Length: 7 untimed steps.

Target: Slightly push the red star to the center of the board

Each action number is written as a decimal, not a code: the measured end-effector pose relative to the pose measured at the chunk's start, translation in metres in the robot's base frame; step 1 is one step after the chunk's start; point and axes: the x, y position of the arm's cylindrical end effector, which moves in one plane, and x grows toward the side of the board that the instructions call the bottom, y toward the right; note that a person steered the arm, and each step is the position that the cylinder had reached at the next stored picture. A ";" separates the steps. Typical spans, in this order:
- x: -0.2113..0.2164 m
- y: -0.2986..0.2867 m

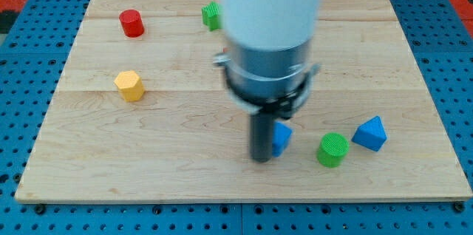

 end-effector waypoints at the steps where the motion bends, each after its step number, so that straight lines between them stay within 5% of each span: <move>1: -0.029 -0.018; 3: -0.050 0.039; 5: -0.174 0.066; 7: -0.253 -0.004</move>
